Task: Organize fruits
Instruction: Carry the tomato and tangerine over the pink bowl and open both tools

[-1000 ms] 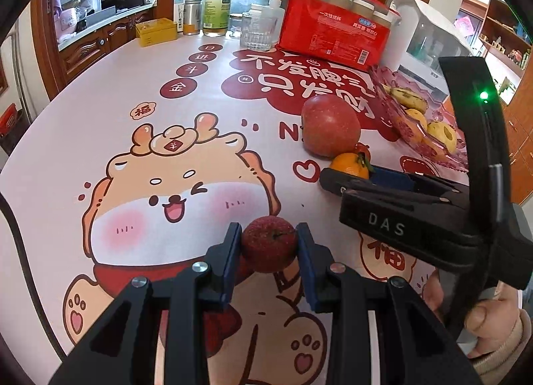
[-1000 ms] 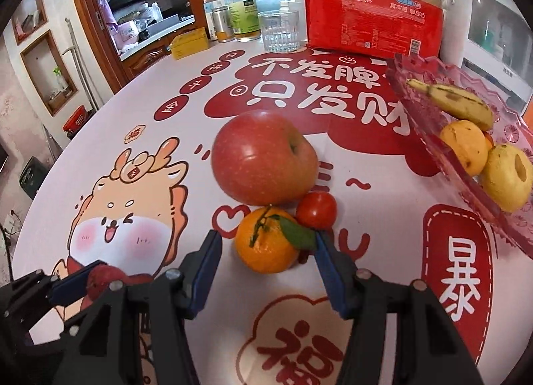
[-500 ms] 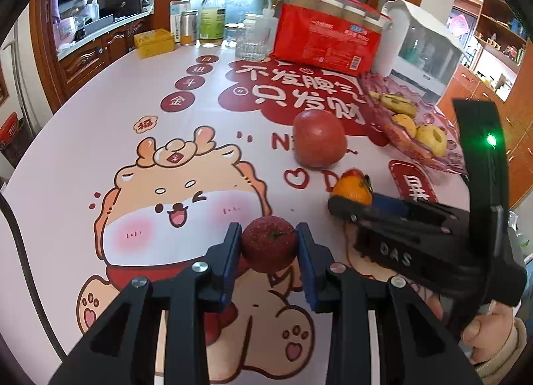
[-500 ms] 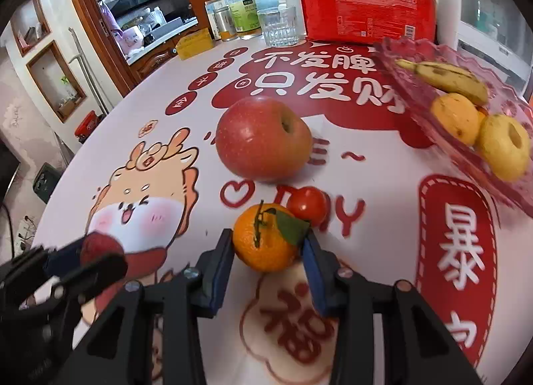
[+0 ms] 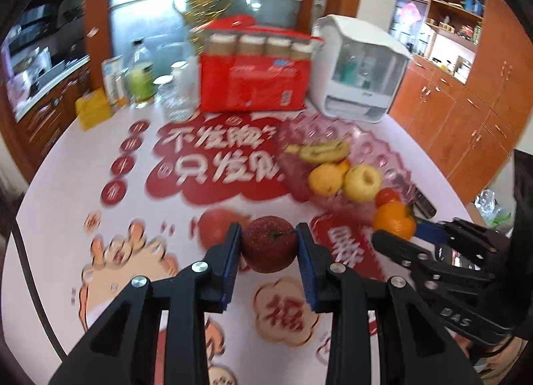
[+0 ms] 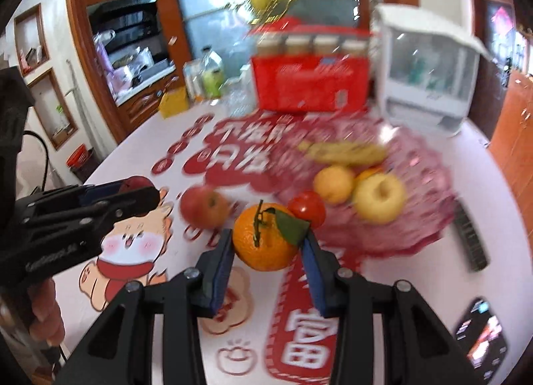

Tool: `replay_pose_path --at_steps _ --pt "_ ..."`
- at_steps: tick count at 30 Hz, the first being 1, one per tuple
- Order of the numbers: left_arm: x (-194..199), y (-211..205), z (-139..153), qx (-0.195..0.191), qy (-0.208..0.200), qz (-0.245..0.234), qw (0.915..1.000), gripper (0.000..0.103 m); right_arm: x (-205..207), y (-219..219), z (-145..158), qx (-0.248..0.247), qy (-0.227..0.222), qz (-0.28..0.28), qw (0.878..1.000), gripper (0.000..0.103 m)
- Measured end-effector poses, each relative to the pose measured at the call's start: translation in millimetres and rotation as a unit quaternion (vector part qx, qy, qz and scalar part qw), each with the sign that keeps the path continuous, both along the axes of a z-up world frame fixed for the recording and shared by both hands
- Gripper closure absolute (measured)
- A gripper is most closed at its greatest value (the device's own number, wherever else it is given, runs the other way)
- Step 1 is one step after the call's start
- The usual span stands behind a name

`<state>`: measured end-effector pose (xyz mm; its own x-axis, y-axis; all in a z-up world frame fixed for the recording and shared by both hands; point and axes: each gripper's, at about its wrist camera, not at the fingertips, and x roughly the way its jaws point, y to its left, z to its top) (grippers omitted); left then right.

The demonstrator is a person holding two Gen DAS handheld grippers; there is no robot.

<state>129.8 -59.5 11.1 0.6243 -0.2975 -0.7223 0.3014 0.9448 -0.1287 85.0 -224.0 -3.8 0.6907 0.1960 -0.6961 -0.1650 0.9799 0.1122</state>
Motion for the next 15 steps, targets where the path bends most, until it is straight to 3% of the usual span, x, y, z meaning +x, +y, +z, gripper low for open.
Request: replay_pose_path --at_steps 8,15 --pt "63.4 -61.9 27.1 0.012 0.001 -0.037 0.9992 0.072 33.0 -61.5 34.6 -0.007 -0.022 -0.070 0.997 0.062" --pt "117.1 -95.9 -14.1 0.000 0.068 -0.045 0.9967 0.072 81.3 -104.4 -3.6 0.018 0.035 -0.120 0.992 0.062"
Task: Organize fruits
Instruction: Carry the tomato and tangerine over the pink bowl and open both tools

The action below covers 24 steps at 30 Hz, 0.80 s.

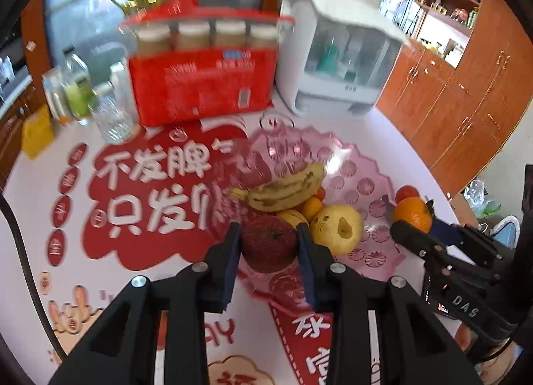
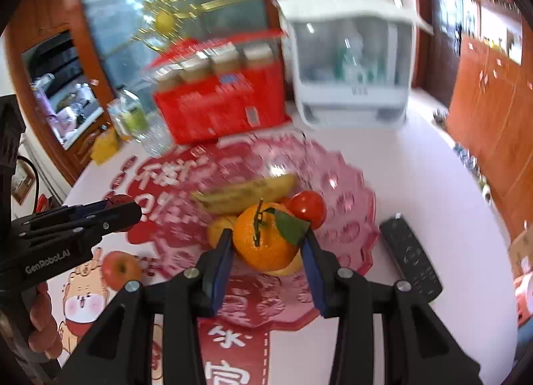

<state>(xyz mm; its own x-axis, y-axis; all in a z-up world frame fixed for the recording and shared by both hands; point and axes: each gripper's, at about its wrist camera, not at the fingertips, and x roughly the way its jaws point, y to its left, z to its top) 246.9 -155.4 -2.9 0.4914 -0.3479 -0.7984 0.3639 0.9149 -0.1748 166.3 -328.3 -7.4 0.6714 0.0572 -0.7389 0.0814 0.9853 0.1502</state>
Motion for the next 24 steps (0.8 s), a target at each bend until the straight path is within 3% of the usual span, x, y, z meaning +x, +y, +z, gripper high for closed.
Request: replay_pose_path --at_steps 6,16,17,20,22,24 --pt "19.0 -25.6 -42.2 0.022 0.031 -0.009 0.9992 0.072 17.1 -3.5 -51.6 0.011 0.054 -0.007 0.998 0.062" --pt "21.6 -39.1 -63.9 0.043 0.037 -0.014 0.9983 0.071 12.8 -1.7 -63.4 -0.004 0.063 -0.009 0.998 0.061" --pt "21.5 -38.7 -63.9 0.045 0.037 -0.014 0.9982 0.066 14.0 -1.0 -62.8 -0.005 0.062 -0.008 0.998 0.061" --pt "16.7 -34.8 -60.8 0.047 0.030 -0.008 0.9984 0.029 7.5 3.2 -56.4 -0.014 0.046 -0.006 0.999 0.054" --pt "12.6 -29.7 -56.0 0.041 0.019 -0.002 0.9990 0.023 1.5 8.0 -49.3 -0.025 0.029 -0.005 0.999 0.043" --pt "8.3 -23.9 -50.6 0.033 0.017 -0.003 0.9993 0.021 -5.0 14.0 -42.1 -0.035 0.013 0.000 0.999 0.040"
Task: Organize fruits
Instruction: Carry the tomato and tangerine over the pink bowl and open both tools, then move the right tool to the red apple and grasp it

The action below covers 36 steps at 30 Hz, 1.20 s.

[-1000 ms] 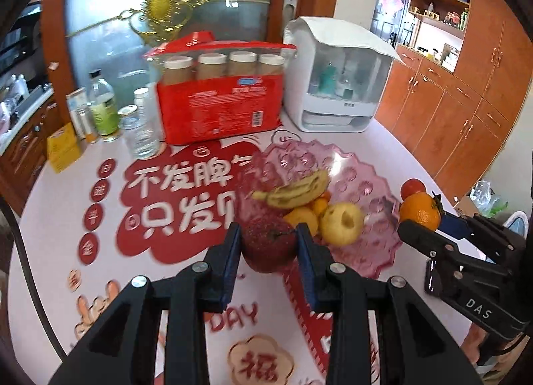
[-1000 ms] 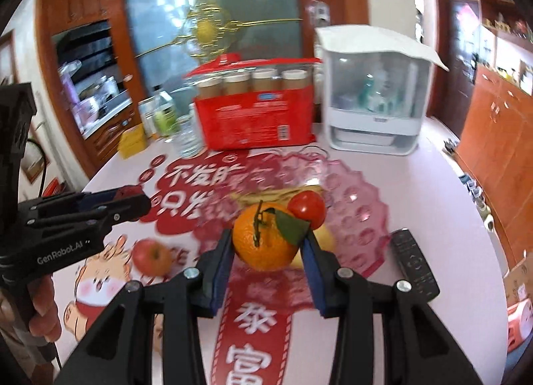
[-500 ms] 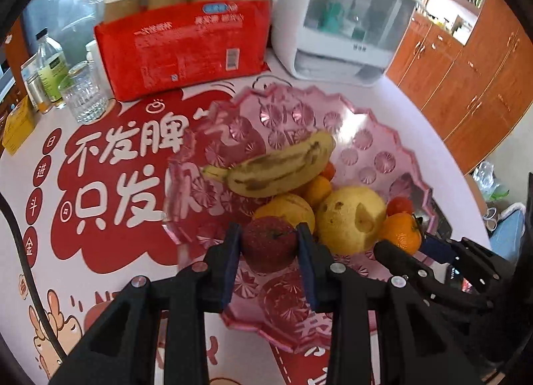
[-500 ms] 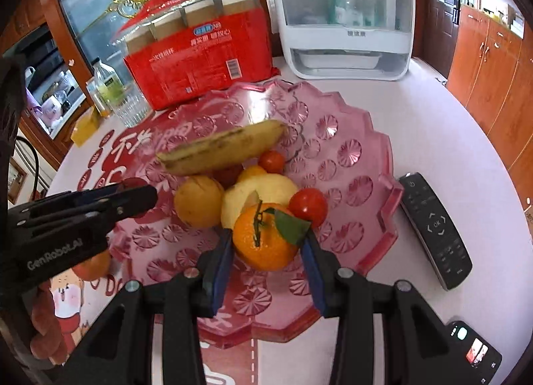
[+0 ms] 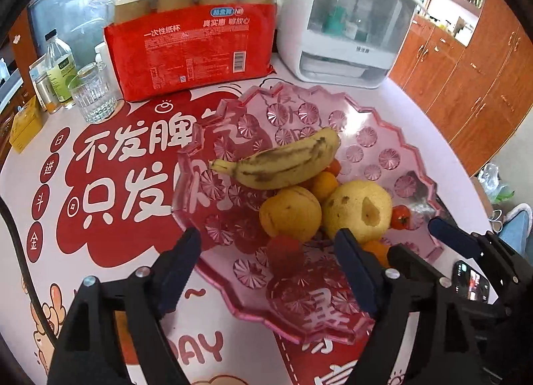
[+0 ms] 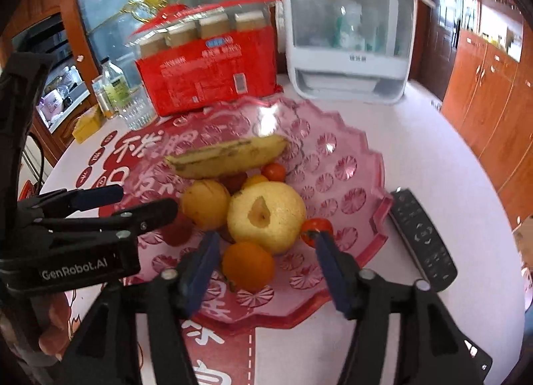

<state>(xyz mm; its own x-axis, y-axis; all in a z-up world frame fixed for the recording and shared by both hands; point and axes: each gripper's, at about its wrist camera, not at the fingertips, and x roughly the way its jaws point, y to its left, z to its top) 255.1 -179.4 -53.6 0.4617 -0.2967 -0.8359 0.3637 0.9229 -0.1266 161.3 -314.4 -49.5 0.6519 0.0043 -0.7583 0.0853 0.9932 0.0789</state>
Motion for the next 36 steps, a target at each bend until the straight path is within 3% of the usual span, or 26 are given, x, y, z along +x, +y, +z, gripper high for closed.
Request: replay_pose_path --at_steps 11,20,30,36 --pt "-26.4 44.1 25.0 0.004 -0.018 0.024 0.9996 0.020 -26.6 36.9 29.9 -0.019 -0.032 0.040 0.999 0.040" --pt "-69.0 121.3 58.7 0.004 -0.057 0.054 0.9969 0.016 -55.8 79.9 50.8 -0.026 -0.051 0.086 0.995 0.040" --pt "-114.5 183.8 75.7 0.020 -0.094 0.080 0.9922 0.012 -66.1 132.6 56.0 -0.022 -0.049 0.140 0.989 0.040" --pt "-135.4 206.9 64.7 0.044 -0.134 0.116 0.9832 0.002 -61.9 159.6 47.1 -0.002 -0.046 0.160 0.986 0.026"
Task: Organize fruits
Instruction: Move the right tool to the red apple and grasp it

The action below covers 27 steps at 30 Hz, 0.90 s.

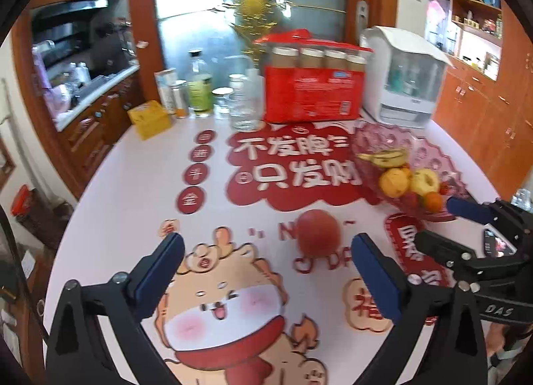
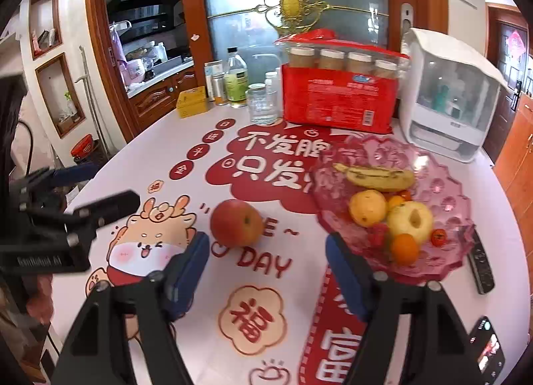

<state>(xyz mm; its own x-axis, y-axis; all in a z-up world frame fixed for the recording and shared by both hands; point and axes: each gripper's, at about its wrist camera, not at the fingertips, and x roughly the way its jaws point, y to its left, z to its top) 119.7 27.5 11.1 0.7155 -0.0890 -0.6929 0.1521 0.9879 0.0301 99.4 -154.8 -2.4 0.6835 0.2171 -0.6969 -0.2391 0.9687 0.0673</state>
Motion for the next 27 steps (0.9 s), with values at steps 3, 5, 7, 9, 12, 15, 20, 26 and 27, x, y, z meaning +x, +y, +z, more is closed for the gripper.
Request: replay_pose_path --at_steps 3,5,7,9,12,15,20,26,27 --pt "-1.5 9.2 -22.0 0.021 -0.001 0.032 0.9993 0.002 6.3 13.5 -10.6 0.002 0.004 0.004 1.000 0.022" --pt "1.0 16.3 -38.4 0.020 0.013 0.046 0.9987 0.002 11.9 21.7 -20.7 0.004 0.012 0.007 1.000 0.022" --pt "3.7 21.1 -52.6 0.015 0.024 0.054 0.9981 0.002 18.5 29.7 -32.2 0.003 0.019 0.006 1.000 0.022" --pt "11.3 23.7 -71.5 0.013 0.049 0.053 0.9973 0.002 26.2 36.6 -43.0 0.004 0.028 0.004 1.000 0.022" --pt "17.6 24.1 -92.4 0.004 0.081 0.045 0.9957 0.002 37.7 43.7 -54.2 0.003 0.039 0.000 0.999 0.022" --pt "18.8 23.4 -106.7 -0.008 0.097 0.037 0.9946 0.002 51.3 50.1 -65.5 0.003 0.048 -0.010 0.999 0.022" --pt "18.1 22.1 -118.3 -0.028 0.110 0.038 0.9928 0.002 72.5 59.1 -84.5 -0.002 0.066 -0.027 0.997 0.022" --pt "17.9 27.8 -125.9 -0.052 0.122 0.050 0.9900 0.002 87.9 73.6 -99.9 -0.027 0.071 -0.037 0.996 0.022" --pt "18.2 28.5 -126.7 -0.055 0.122 0.051 0.9896 0.002 90.2 75.5 -101.9 -0.032 0.071 -0.039 0.996 0.022"
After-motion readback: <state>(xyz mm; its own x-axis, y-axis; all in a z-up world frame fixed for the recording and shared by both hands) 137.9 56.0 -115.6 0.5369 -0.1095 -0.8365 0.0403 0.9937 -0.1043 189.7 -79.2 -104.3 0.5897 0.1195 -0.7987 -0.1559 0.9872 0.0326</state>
